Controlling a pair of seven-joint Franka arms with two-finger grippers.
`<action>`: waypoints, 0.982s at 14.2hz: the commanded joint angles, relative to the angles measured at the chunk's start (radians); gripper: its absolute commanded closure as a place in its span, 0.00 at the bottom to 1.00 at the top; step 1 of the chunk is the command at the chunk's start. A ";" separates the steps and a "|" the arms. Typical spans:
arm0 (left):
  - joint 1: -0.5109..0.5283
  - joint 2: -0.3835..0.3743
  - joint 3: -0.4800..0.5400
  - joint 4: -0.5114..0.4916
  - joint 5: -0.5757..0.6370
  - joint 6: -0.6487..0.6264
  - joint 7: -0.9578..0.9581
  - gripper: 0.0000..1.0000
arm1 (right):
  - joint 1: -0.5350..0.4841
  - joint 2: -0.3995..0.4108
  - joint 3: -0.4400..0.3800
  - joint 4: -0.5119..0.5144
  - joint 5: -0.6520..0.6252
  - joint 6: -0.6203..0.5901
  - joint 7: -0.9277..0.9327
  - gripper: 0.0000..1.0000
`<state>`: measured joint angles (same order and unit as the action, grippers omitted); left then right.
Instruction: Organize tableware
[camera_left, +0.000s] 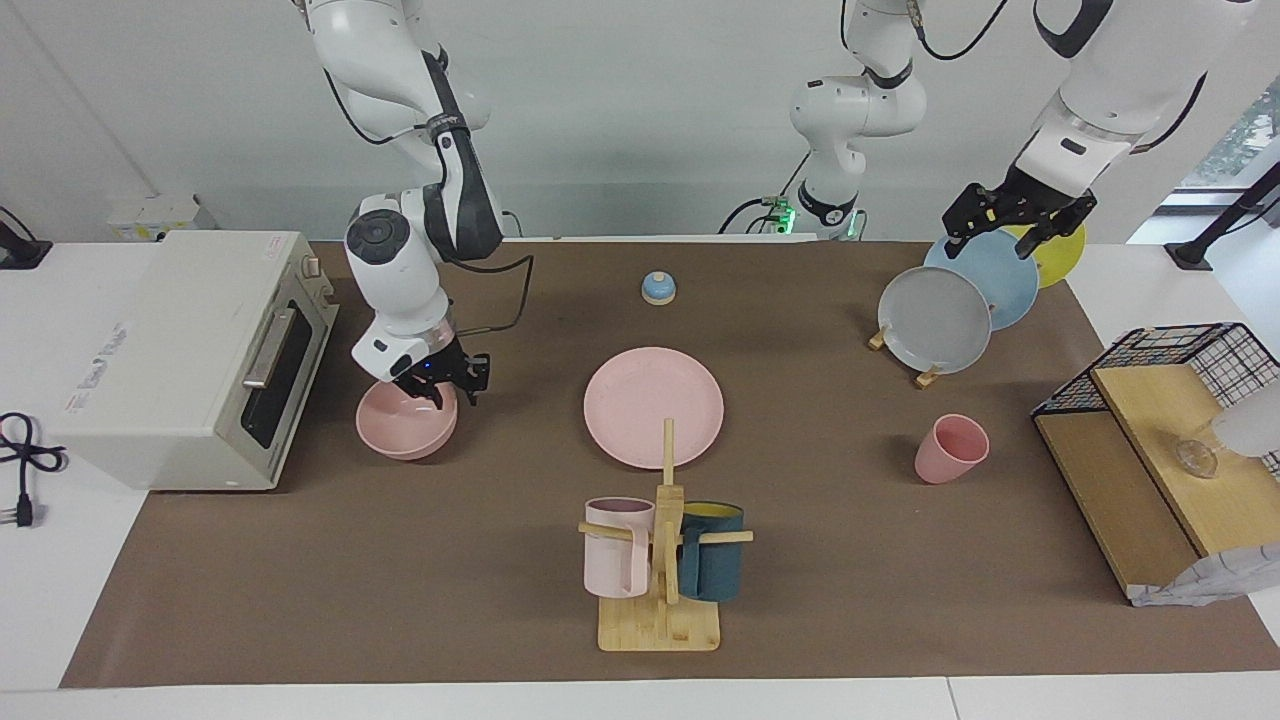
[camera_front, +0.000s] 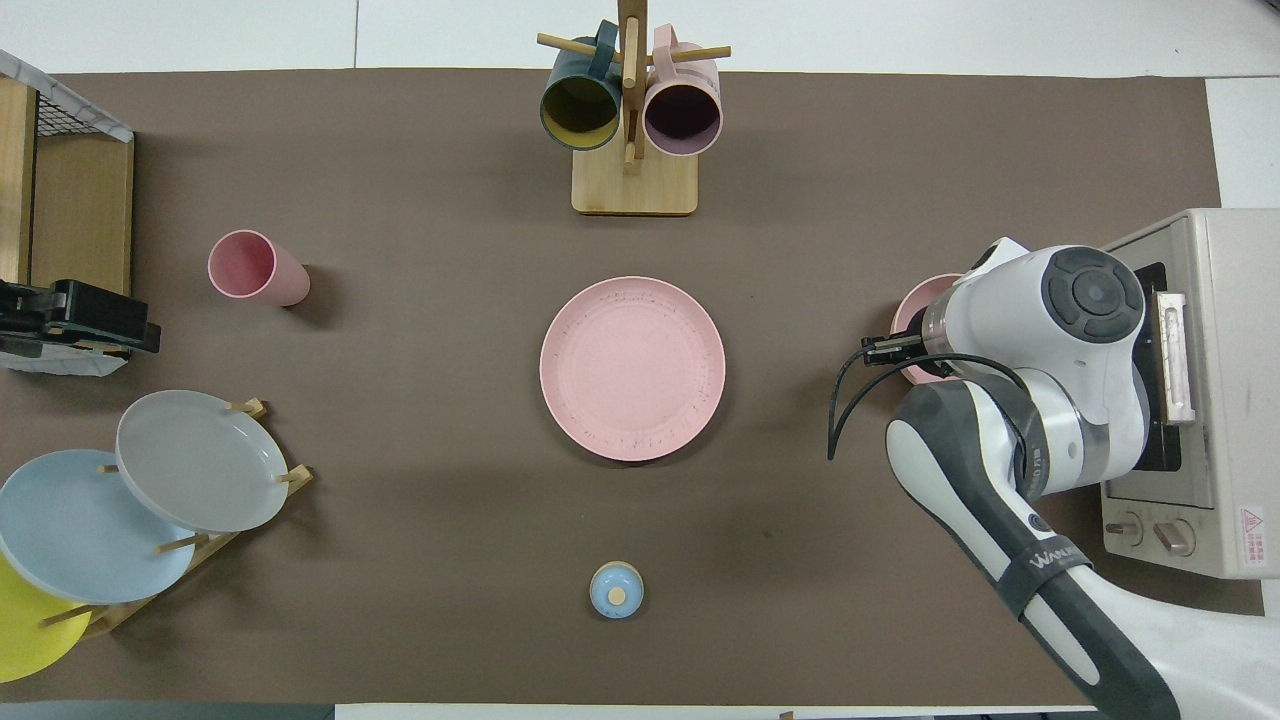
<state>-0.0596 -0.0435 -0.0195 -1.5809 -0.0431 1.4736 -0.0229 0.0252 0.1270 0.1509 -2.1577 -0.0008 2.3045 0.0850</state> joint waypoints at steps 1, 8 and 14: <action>-0.002 -0.010 -0.005 0.001 0.020 -0.004 -0.008 0.00 | 0.001 -0.010 0.001 -0.021 -0.005 0.029 -0.040 0.64; -0.002 -0.010 -0.007 -0.001 0.020 -0.002 -0.006 0.00 | -0.001 -0.015 -0.001 -0.044 -0.007 0.058 -0.083 0.69; 0.003 -0.018 -0.007 -0.016 0.020 -0.004 -0.006 0.00 | 0.041 0.011 0.019 0.091 -0.061 -0.132 -0.048 1.00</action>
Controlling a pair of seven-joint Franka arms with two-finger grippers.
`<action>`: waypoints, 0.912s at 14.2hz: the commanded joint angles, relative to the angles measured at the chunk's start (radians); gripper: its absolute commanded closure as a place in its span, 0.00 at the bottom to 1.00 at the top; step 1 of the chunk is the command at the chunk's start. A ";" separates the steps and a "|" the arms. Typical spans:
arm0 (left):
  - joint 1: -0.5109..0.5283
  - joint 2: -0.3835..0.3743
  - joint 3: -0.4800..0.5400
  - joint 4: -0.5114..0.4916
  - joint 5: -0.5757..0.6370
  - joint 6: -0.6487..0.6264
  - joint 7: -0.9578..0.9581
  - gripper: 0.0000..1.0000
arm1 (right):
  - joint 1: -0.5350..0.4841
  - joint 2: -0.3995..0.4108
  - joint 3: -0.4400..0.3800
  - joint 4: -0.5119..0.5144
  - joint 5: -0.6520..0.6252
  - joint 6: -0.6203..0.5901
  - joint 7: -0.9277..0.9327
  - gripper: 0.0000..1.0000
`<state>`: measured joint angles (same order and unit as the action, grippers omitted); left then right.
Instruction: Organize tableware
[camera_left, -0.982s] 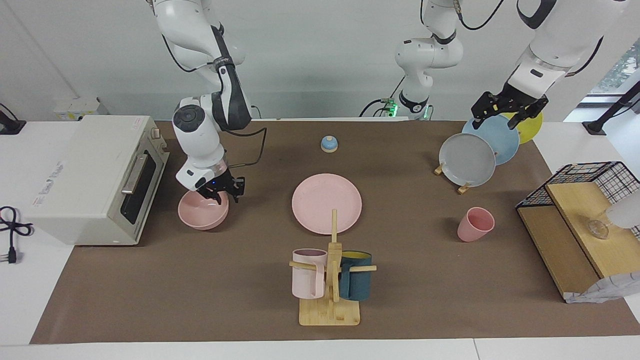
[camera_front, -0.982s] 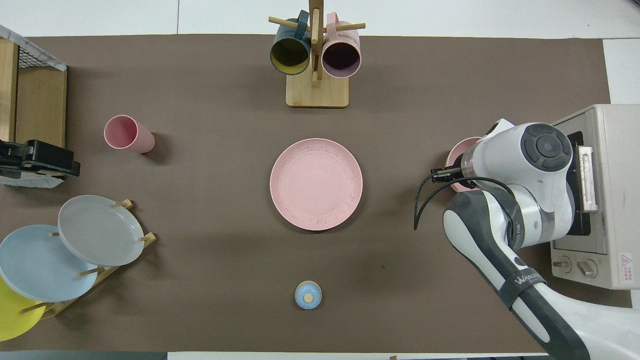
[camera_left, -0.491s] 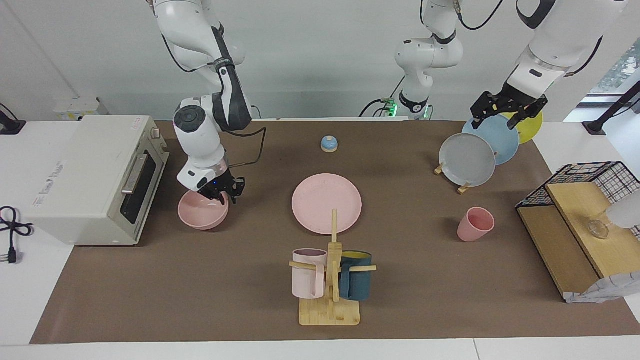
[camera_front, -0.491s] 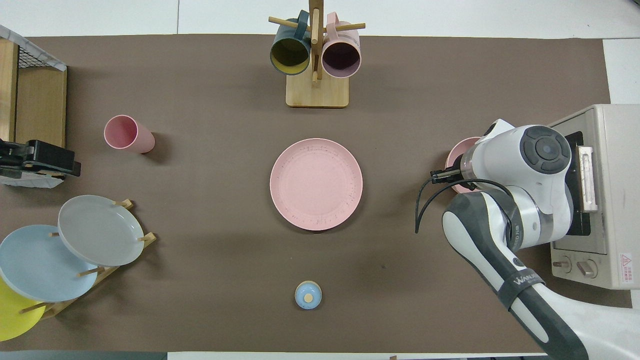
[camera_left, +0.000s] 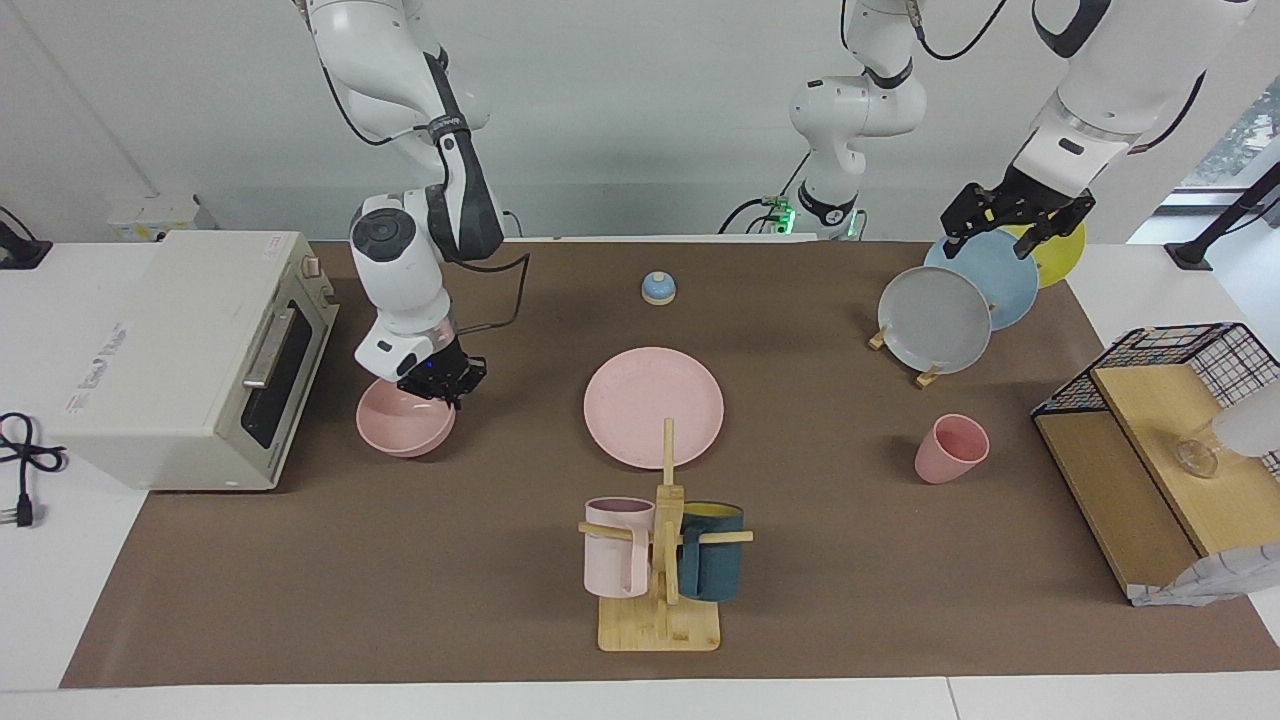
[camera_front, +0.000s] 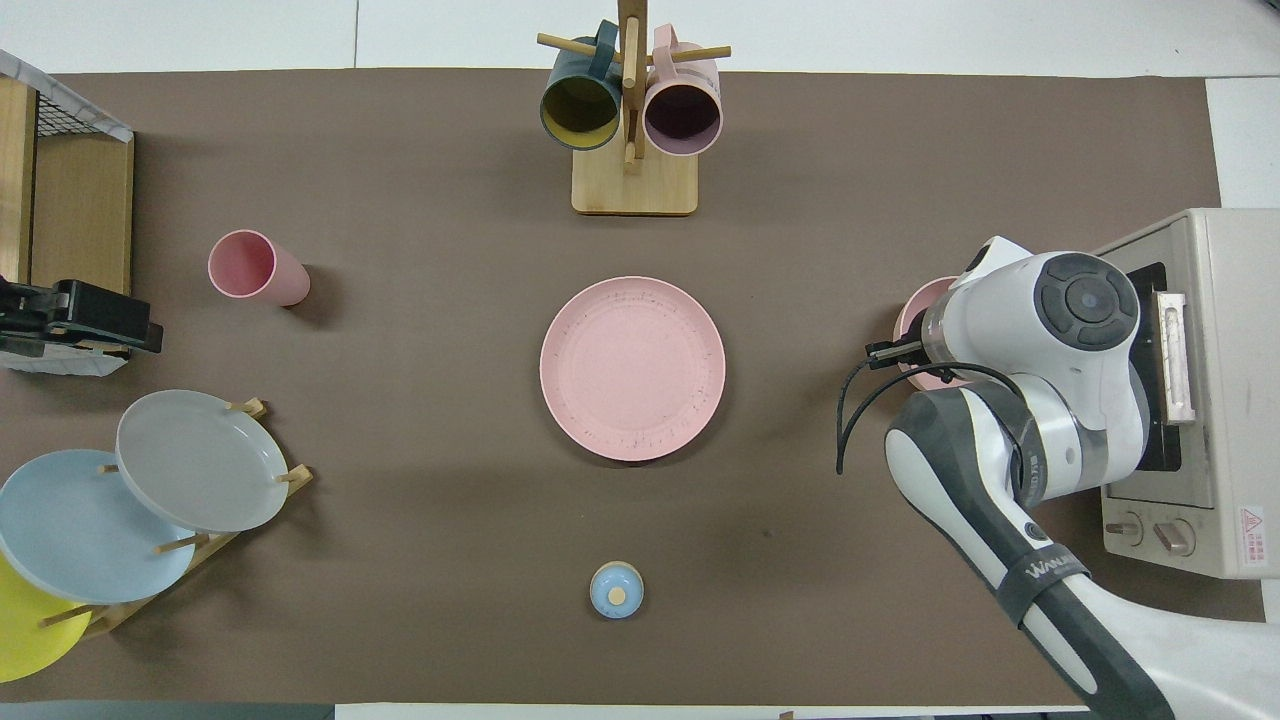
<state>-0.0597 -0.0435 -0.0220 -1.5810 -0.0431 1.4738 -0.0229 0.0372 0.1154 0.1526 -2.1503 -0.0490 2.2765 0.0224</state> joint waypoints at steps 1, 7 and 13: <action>0.006 -0.024 -0.004 -0.022 0.020 -0.009 -0.006 0.00 | 0.050 0.038 0.033 0.172 -0.012 -0.194 0.072 1.00; 0.011 0.003 -0.004 -0.111 0.016 0.232 -0.012 0.00 | 0.231 0.229 0.194 0.603 -0.080 -0.447 0.635 1.00; 0.004 0.275 -0.001 -0.034 -0.032 0.376 -0.032 0.00 | 0.466 0.501 0.199 0.915 -0.245 -0.499 0.918 1.00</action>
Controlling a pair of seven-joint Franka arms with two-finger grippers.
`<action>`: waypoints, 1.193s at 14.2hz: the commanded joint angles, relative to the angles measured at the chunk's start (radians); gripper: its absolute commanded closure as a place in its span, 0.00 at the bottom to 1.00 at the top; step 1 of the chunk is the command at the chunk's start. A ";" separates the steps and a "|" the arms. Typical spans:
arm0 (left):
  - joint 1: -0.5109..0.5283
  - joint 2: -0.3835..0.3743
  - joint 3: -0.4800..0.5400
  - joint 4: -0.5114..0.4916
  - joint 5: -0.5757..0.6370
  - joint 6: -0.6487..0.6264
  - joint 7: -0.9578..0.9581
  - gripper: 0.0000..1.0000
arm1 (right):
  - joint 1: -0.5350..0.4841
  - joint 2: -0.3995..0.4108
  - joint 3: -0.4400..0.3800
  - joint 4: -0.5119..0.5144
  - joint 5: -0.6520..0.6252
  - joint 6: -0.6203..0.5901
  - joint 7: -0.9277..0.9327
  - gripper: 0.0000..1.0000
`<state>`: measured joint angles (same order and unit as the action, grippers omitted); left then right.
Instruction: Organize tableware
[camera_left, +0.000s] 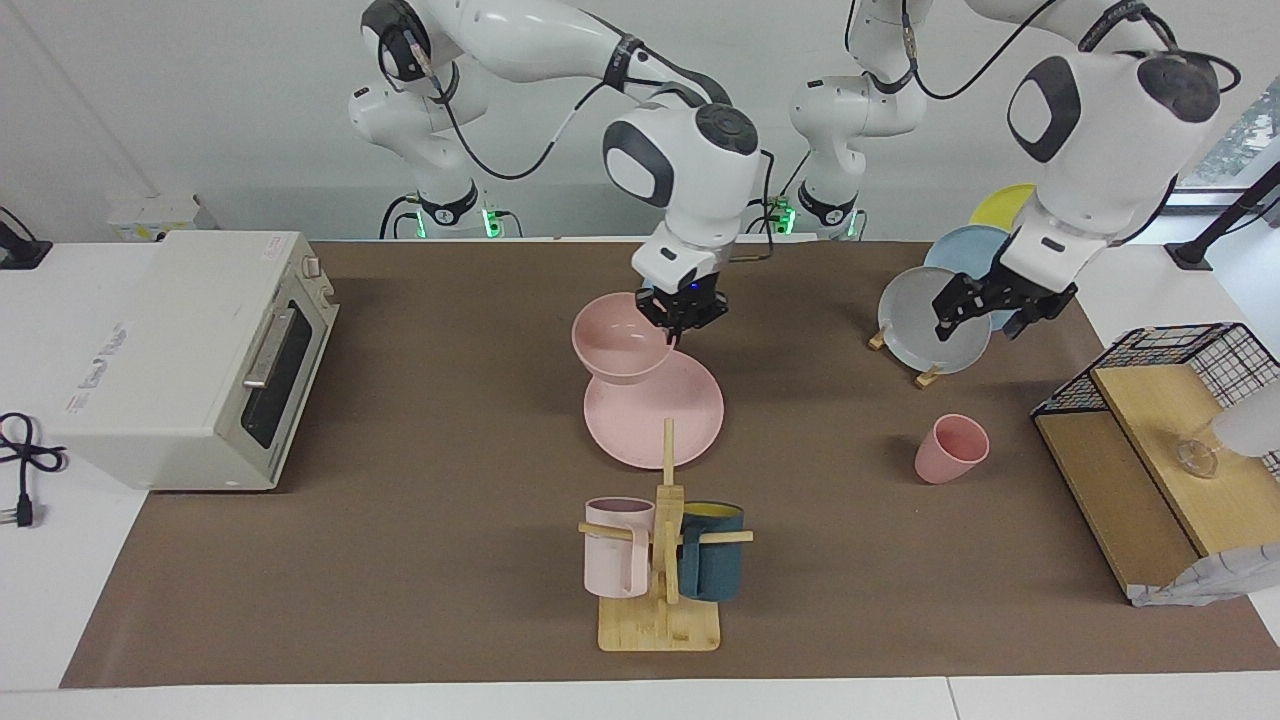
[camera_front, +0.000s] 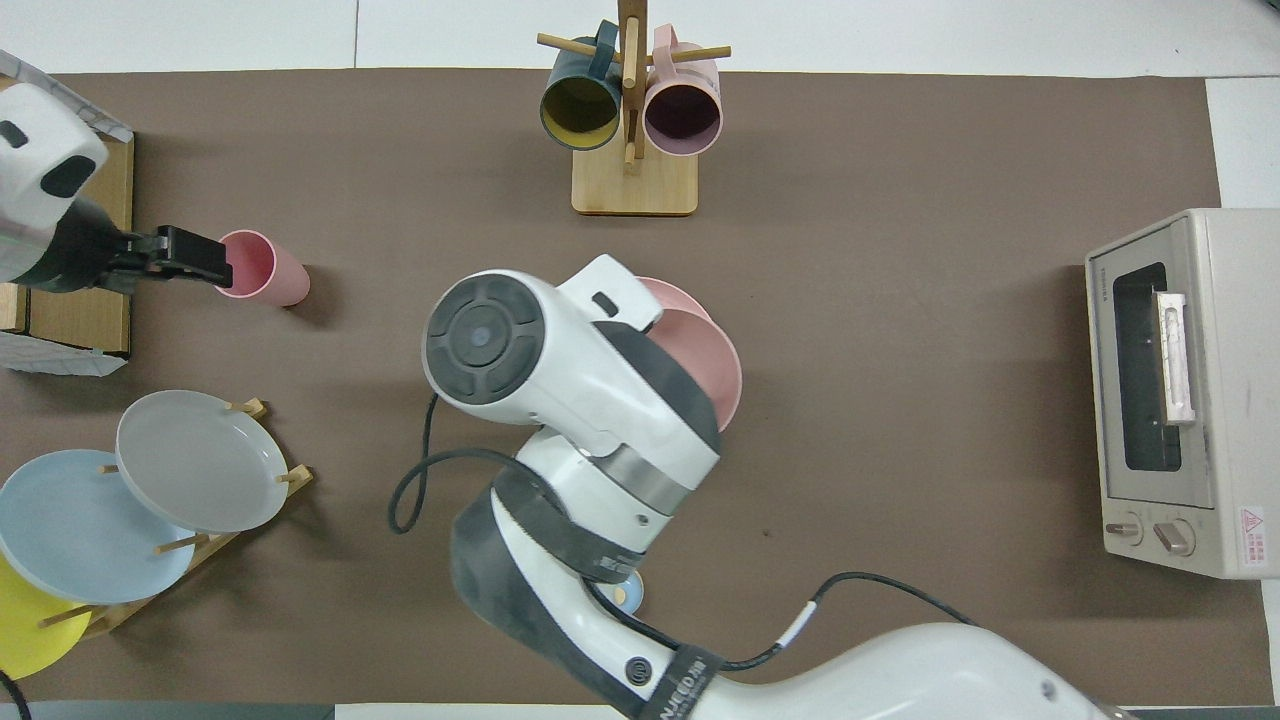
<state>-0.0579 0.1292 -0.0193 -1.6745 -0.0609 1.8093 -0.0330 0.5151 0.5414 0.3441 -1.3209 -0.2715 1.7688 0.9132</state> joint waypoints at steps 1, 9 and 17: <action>0.001 0.128 -0.004 0.062 -0.014 0.070 -0.025 0.00 | -0.023 0.077 0.007 0.056 -0.025 0.061 0.029 1.00; -0.006 0.207 -0.002 0.035 0.009 0.194 -0.039 0.00 | -0.035 0.066 0.004 -0.079 -0.054 0.199 0.094 1.00; -0.005 0.253 -0.004 0.009 0.010 0.271 -0.039 0.00 | -0.043 0.051 0.006 -0.139 -0.049 0.251 0.116 1.00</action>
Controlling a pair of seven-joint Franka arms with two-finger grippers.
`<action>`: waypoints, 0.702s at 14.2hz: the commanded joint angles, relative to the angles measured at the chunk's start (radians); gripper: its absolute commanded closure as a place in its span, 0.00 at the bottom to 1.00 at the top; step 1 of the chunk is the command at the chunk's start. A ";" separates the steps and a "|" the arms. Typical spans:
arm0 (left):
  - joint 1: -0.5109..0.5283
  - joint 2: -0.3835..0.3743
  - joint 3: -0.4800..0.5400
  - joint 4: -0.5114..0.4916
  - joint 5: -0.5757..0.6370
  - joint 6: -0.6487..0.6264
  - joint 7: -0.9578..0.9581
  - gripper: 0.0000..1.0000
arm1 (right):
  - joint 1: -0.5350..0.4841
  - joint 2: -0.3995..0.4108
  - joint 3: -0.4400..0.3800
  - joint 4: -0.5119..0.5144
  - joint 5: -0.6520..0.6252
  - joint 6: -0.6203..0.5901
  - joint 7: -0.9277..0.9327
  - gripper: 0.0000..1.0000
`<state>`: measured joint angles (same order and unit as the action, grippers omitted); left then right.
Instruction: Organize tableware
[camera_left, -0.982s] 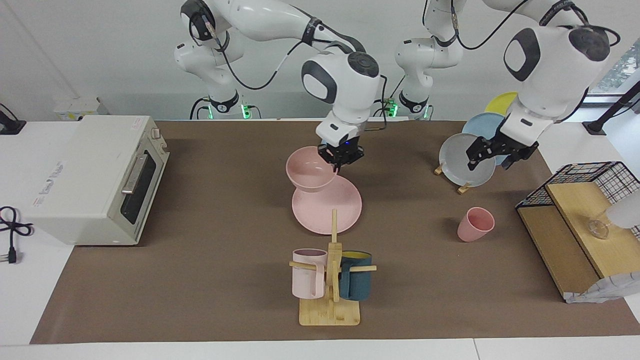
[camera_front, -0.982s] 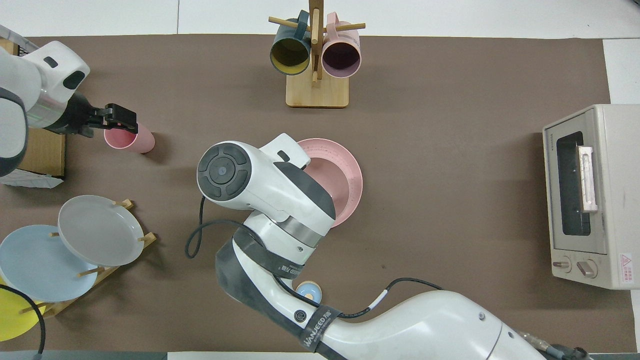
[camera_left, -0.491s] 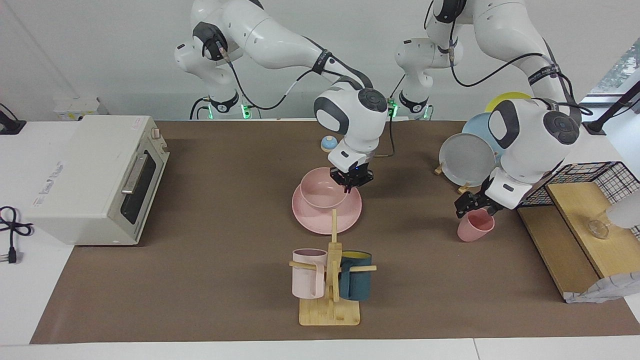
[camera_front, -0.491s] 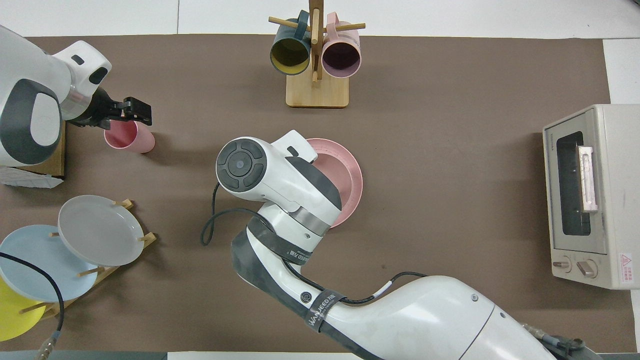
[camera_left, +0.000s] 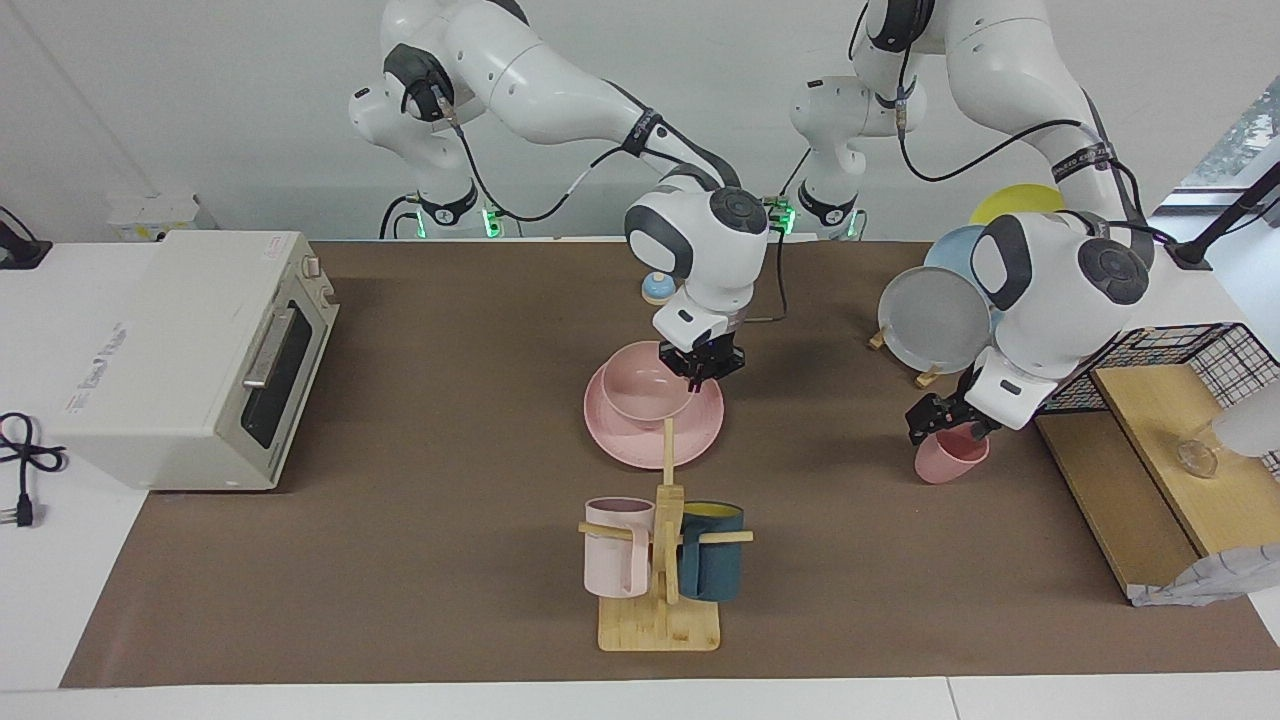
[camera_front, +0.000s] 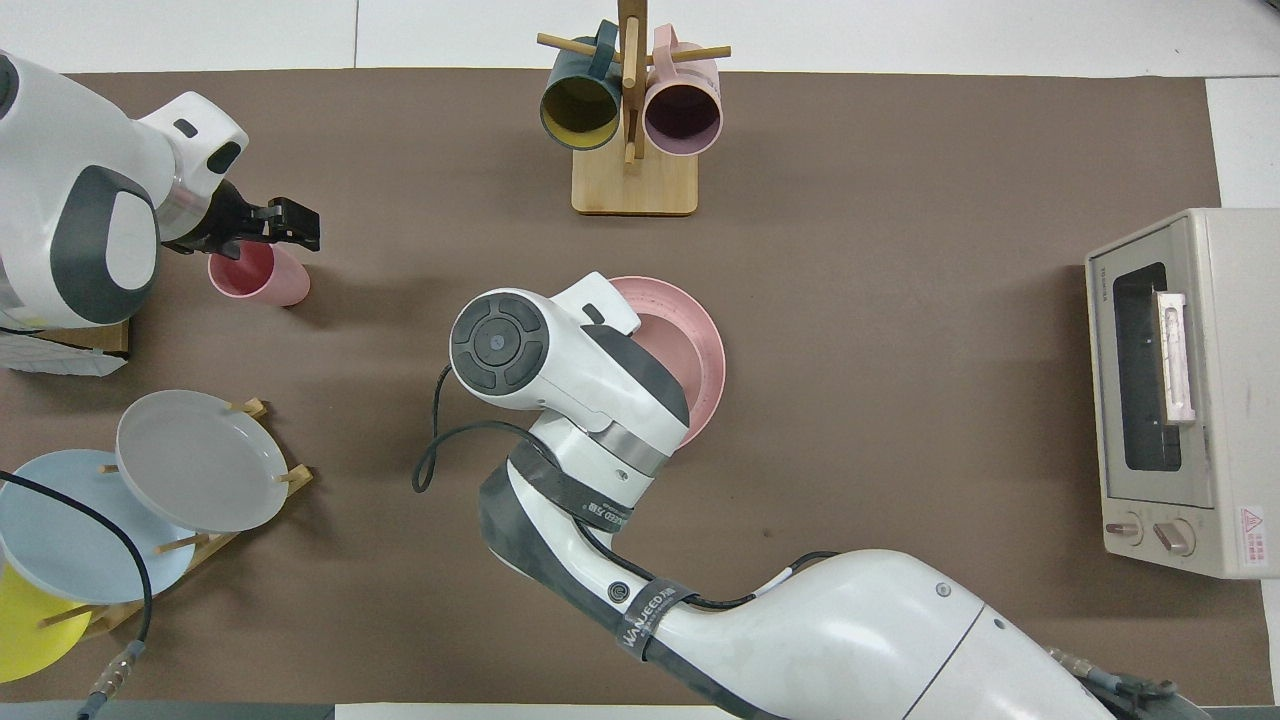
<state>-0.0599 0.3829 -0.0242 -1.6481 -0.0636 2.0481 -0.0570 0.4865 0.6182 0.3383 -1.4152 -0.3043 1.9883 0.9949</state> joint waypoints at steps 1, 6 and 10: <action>-0.005 0.011 0.003 -0.018 0.013 0.038 -0.015 0.03 | -0.016 -0.026 0.011 -0.041 -0.012 0.032 0.034 0.83; 0.000 0.011 0.001 -0.062 0.091 0.070 0.011 1.00 | -0.019 -0.020 0.010 0.099 -0.015 -0.106 0.019 0.00; -0.002 0.011 0.001 -0.036 0.091 0.052 0.012 1.00 | -0.143 -0.159 0.008 0.091 0.034 -0.227 -0.230 0.00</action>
<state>-0.0600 0.4045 -0.0244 -1.6896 0.0067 2.0976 -0.0516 0.4125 0.5357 0.3355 -1.3015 -0.2998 1.8204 0.8810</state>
